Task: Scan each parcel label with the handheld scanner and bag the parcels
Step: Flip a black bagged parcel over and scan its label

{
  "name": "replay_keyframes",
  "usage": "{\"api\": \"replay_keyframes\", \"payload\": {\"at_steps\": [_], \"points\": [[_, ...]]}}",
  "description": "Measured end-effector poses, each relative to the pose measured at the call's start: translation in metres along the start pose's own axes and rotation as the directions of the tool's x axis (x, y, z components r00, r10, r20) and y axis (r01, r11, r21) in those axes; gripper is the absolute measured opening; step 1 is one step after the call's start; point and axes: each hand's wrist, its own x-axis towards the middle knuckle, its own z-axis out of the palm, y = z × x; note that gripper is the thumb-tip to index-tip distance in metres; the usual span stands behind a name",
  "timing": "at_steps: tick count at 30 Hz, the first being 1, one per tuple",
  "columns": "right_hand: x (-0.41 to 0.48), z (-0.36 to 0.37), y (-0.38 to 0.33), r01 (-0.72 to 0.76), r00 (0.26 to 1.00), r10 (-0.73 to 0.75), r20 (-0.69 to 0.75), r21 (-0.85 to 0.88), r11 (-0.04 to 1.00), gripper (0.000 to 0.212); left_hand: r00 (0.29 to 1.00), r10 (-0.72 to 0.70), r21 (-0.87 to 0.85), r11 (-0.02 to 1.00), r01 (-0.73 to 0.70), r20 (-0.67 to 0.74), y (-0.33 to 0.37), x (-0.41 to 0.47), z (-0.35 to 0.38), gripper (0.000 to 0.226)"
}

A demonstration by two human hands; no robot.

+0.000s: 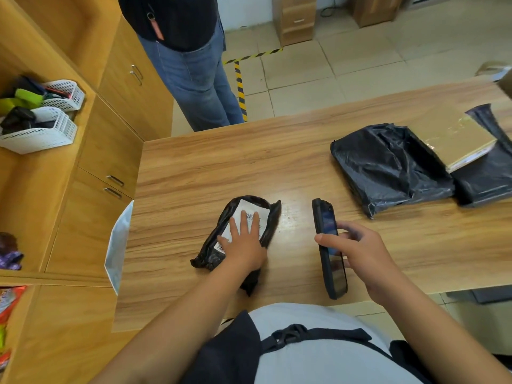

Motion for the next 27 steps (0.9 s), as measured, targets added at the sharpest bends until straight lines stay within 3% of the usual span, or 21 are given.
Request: {"api": "replay_keyframes", "payload": {"at_steps": [5, 8, 11, 14, 16, 18, 22, 24, 27], "points": [[-0.002, -0.002, 0.006, -0.020, 1.000, 0.020, 0.017, 0.008, 1.000, 0.034, 0.954, 0.284, 0.229, 0.939, -0.257, -0.096, -0.049, -0.010, -0.002, 0.106], [-0.002, 0.005, 0.008, -0.027, 0.999, 0.026, 0.024, 0.001, 1.000, 0.033, 0.910, 0.402, 0.321, 0.879, -0.351, -0.106, -0.087, -0.015, -0.009, 0.092], [-0.002, 0.014, 0.008, -0.015, 0.999, 0.016, 0.041, -0.019, 1.000, 0.031, 0.936, 0.269, 0.056, 0.963, -0.263, -0.227, -0.106, -0.022, -0.018, 0.047], [-0.003, 0.028, 0.006, -0.008, 0.999, 0.010, 0.043, -0.053, 0.999, 0.029, 0.906, -0.124, -0.429, 0.901, -0.068, -0.404, -0.108, -0.024, -0.015, 0.021], [-0.006, 0.037, 0.005, -0.016, 0.999, 0.019, 0.042, -0.072, 0.997, 0.034, 0.890, -0.332, -0.482, 0.863, 0.152, -0.314, -0.106, -0.023, -0.007, 0.063], [-0.010, 0.046, 0.004, -0.030, 0.999, 0.033, 0.029, -0.091, 0.995, 0.045, 0.907, -0.356, -0.386, 0.887, 0.253, -0.225, -0.105, -0.023, 0.003, 0.101], [-0.018, 0.062, 0.003, -0.051, 0.999, 0.048, -0.023, -0.163, 0.985, 0.068, 0.950, -0.202, -0.311, 0.942, 0.122, -0.238, -0.118, -0.014, 0.011, 0.109], [-0.021, 0.071, 0.002, -0.070, 0.997, 0.063, -0.046, -0.181, 0.981, 0.072, 0.970, -0.047, -0.251, 0.968, -0.015, -0.240, -0.132, -0.009, 0.008, 0.106], [-0.026, 0.087, -0.002, -0.089, 0.995, 0.078, -0.057, -0.236, 0.968, 0.071, 0.945, 0.151, -0.317, 0.916, -0.244, -0.291, -0.156, -0.003, -0.004, 0.097]]}}
